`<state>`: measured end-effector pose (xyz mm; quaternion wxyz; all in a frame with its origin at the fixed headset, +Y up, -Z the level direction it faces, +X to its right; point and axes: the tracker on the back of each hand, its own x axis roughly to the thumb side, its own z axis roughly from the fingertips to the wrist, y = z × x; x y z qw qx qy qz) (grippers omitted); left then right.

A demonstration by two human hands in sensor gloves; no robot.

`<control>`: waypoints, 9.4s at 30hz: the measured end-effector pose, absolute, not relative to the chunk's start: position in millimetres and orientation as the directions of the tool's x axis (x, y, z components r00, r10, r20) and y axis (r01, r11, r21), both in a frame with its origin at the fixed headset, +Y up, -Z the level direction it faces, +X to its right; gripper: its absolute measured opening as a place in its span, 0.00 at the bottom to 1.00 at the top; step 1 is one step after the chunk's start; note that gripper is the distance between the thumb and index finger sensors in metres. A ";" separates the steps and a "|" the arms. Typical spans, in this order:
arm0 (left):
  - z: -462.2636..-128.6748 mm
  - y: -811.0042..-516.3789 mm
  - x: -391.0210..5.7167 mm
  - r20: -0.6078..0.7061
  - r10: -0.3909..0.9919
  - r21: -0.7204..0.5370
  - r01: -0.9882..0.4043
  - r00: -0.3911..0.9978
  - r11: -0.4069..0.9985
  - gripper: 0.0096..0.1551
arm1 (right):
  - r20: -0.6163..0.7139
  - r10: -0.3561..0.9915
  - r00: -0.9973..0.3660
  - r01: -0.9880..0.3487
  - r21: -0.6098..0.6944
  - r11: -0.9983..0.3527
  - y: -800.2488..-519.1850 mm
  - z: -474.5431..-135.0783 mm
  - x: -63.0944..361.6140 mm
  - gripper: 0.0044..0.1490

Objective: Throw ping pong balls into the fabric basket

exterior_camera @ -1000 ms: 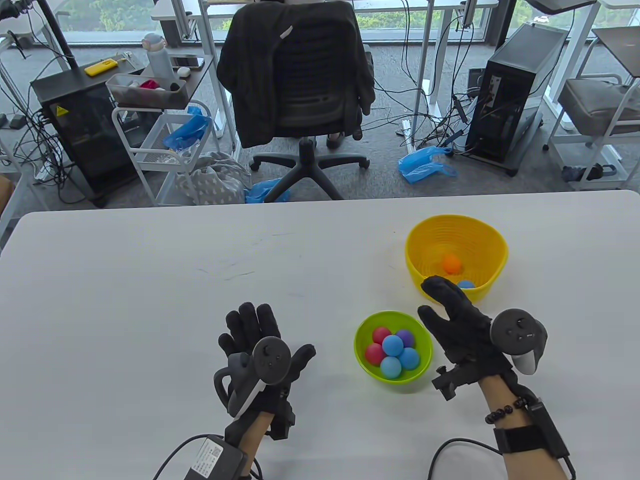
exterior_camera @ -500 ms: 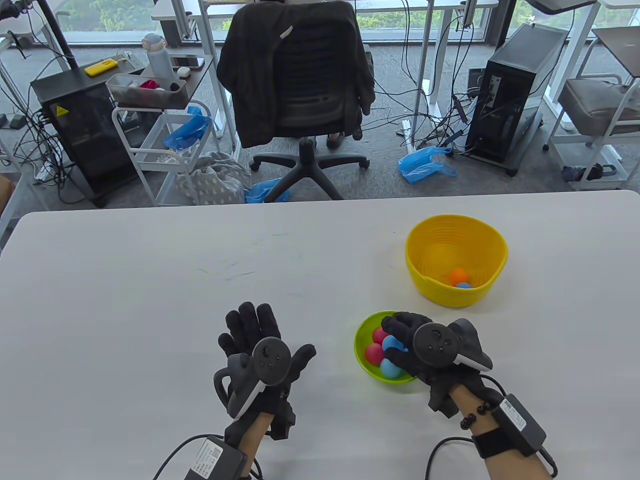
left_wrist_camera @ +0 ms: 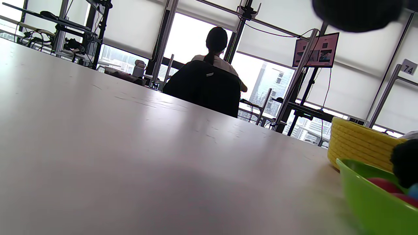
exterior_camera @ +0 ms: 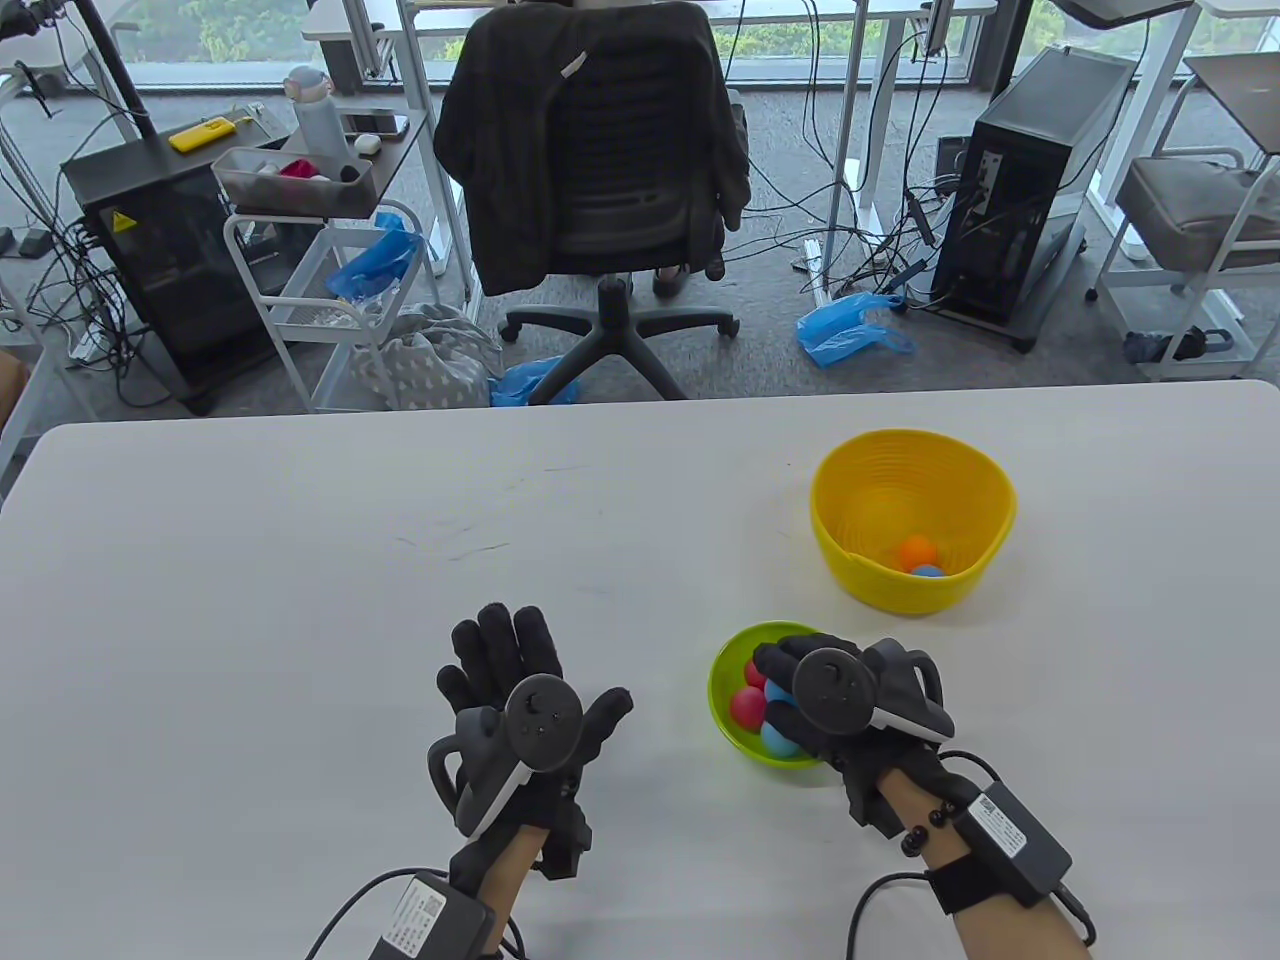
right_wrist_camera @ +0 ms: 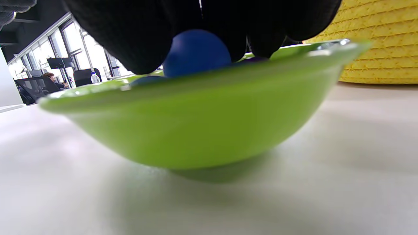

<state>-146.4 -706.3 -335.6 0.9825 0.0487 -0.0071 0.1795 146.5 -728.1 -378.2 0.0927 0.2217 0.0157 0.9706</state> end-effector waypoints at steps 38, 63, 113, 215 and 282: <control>-333.7 -704.8 -144.7 0.025 0.328 0.105 -0.329 0.944 0.938 0.68 | 0.342 0.866 -0.364 -0.909 0.072 -0.411 -695.0 -378.4 237.5 0.32; -333.0 -703.7 -146.2 -0.001 0.330 0.106 -0.328 0.944 0.939 0.68 | 0.117 0.971 0.209 -0.977 -0.019 0.212 -722.6 -416.4 306.2 0.55; -331.0 -702.2 -138.9 0.038 0.336 0.102 -0.338 0.941 0.936 0.68 | 0.354 0.285 -0.891 -0.181 0.299 -0.937 -713.4 -358.5 128.9 0.34; -327.7 -700.9 -144.7 0.012 0.355 0.132 -0.354 0.935 0.926 0.67 | 0.307 0.488 -0.817 -0.470 0.136 -0.872 -695.2 -350.4 150.6 0.35; -329.1 -706.1 -135.5 0.031 0.328 0.105 -0.329 0.944 0.938 0.67 | 0.051 0.965 0.259 -0.966 0.030 0.257 -731.8 -404.5 309.9 0.53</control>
